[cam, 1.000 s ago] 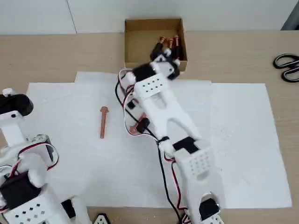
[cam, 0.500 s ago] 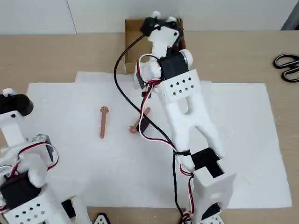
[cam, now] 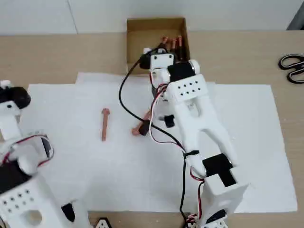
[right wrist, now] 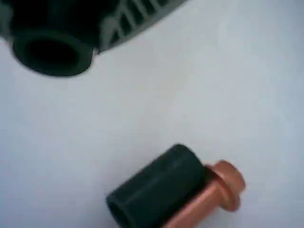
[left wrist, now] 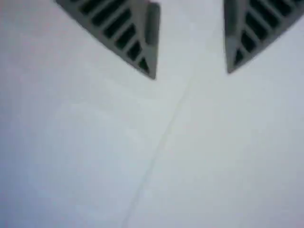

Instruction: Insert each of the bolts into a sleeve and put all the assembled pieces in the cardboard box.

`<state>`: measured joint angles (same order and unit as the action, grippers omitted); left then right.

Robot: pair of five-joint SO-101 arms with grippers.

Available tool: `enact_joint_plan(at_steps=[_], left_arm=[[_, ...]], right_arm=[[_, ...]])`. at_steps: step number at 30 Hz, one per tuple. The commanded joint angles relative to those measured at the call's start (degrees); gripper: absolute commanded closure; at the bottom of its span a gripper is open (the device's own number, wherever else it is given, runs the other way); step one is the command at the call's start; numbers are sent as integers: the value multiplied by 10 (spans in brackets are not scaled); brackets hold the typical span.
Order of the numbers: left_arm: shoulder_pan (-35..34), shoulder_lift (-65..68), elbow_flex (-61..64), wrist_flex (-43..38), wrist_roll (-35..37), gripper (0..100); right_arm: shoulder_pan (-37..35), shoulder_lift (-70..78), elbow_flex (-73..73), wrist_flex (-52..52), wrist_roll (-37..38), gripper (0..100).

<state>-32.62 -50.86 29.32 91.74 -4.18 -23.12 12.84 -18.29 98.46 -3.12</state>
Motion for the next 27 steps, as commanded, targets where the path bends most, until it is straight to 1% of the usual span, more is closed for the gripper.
enact_joint_plan(at_steps=[1,5,12,15,19,24,27], left_arm=[[4,85,-93,32,0,912],[4,107,-142,53,0,913],[4,69,-141,54,-1,912],[4,57,-133,55,-2,912],[4,44,-103,55,-3,912],[4,15,-87,55,-3,912],[4,-3,-86,55,-3,911]], right_arm=[[21,-32,32,-36,10,994],[44,-32,113,-102,11,995],[66,-32,215,-201,15,995],[69,-31,239,-222,39,991],[71,-4,244,-225,40,989],[71,43,242,-220,40,907],[71,52,242,-218,40,908]])
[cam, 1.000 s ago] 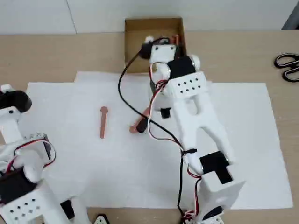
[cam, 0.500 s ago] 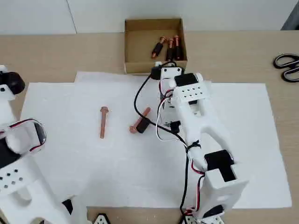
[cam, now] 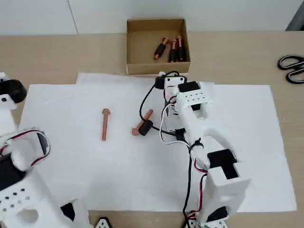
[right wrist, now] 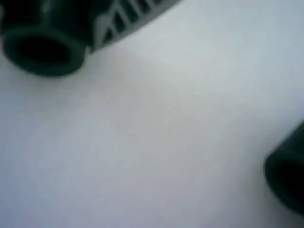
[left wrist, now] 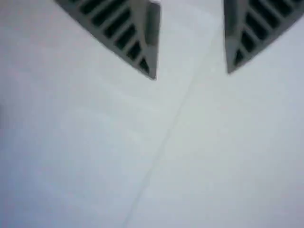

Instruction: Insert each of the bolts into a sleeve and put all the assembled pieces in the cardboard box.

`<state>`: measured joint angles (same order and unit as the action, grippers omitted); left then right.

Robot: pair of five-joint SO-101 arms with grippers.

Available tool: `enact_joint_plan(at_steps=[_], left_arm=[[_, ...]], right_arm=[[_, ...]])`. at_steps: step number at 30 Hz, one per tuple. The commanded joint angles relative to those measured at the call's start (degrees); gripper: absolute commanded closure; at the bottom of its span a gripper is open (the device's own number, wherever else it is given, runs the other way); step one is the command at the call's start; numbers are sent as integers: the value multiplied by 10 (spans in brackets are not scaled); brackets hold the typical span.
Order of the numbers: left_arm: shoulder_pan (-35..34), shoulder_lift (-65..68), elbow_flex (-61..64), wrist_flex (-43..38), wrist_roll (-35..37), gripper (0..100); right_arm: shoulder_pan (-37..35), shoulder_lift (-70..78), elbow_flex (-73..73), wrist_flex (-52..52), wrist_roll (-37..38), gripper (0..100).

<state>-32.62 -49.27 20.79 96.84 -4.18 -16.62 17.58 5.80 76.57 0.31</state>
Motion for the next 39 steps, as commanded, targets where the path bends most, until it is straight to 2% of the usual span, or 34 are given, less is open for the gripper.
enact_joint_plan(at_steps=[1,20,22,26,32,39], left_arm=[[4,-23,0,7,-3,911],[4,-27,0,23,-3,910],[18,-25,0,22,-4,910],[81,-19,0,22,-15,910],[141,120,-9,17,-15,910],[209,338,-109,17,-12,913]], right_arm=[[6,6,1,1,5,908],[6,7,3,29,4,922],[6,7,2,23,4,993],[6,2,0,25,8,994],[6,-16,0,38,9,994],[7,-167,-1,80,12,994]])
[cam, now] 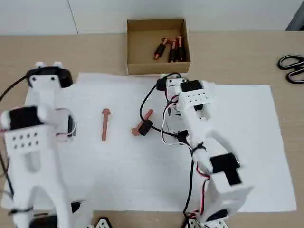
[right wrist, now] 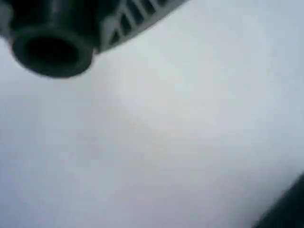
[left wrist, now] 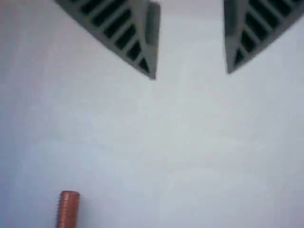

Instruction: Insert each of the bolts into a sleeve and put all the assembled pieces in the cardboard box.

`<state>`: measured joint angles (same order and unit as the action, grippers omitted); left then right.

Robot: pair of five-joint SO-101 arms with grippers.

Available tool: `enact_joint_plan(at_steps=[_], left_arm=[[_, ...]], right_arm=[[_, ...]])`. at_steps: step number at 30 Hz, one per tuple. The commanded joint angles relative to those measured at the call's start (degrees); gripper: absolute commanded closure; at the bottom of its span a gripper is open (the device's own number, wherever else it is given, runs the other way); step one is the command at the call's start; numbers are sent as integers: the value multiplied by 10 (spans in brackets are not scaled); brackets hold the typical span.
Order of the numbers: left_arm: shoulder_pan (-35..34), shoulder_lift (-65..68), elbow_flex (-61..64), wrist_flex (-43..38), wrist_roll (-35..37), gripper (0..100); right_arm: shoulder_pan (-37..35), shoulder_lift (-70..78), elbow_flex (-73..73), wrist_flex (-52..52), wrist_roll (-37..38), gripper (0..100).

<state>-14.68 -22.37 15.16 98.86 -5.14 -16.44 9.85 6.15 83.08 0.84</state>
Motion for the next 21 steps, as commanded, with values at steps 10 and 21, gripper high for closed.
enact_joint_plan(at_steps=[10,21], left_arm=[[128,321,-207,-19,36,913],[144,506,-353,-25,103,913]], right_arm=[[5,-181,-2,36,40,995],[5,-181,-1,36,40,995]])
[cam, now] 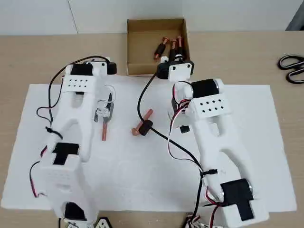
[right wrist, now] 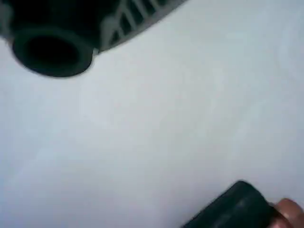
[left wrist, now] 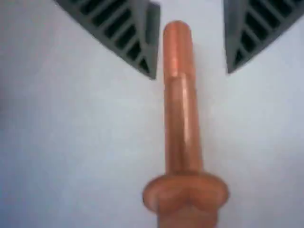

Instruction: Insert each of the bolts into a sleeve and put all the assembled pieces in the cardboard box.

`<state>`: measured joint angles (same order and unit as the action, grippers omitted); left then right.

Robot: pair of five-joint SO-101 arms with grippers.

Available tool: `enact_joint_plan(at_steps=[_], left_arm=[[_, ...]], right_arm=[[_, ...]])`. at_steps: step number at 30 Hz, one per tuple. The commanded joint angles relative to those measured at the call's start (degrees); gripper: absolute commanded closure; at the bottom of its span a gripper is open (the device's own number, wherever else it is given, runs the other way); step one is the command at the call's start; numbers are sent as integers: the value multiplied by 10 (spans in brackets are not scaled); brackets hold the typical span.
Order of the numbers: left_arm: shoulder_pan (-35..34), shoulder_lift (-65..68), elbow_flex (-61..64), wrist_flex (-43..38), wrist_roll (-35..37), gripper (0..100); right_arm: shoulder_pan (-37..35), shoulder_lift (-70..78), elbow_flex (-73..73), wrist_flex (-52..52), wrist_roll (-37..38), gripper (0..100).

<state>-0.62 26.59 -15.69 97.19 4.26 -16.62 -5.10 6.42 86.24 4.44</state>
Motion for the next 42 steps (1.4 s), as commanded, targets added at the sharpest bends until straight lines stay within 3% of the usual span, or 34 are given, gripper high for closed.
enact_joint_plan(at_steps=[1,16,20,26,34,42], left_arm=[[4,29,-57,-9,9,913],[4,171,-176,-9,20,917],[4,177,-179,-9,20,996],[4,172,-180,1,17,994],[4,60,-236,33,12,994],[14,-141,-172,33,-31,994]], right_arm=[[7,-31,-4,4,4,995],[7,-31,-3,4,3,995],[7,-31,-3,4,3,995],[7,-31,-3,2,3,995],[7,-31,-3,3,4,995],[7,-36,-3,-1,2,991]])
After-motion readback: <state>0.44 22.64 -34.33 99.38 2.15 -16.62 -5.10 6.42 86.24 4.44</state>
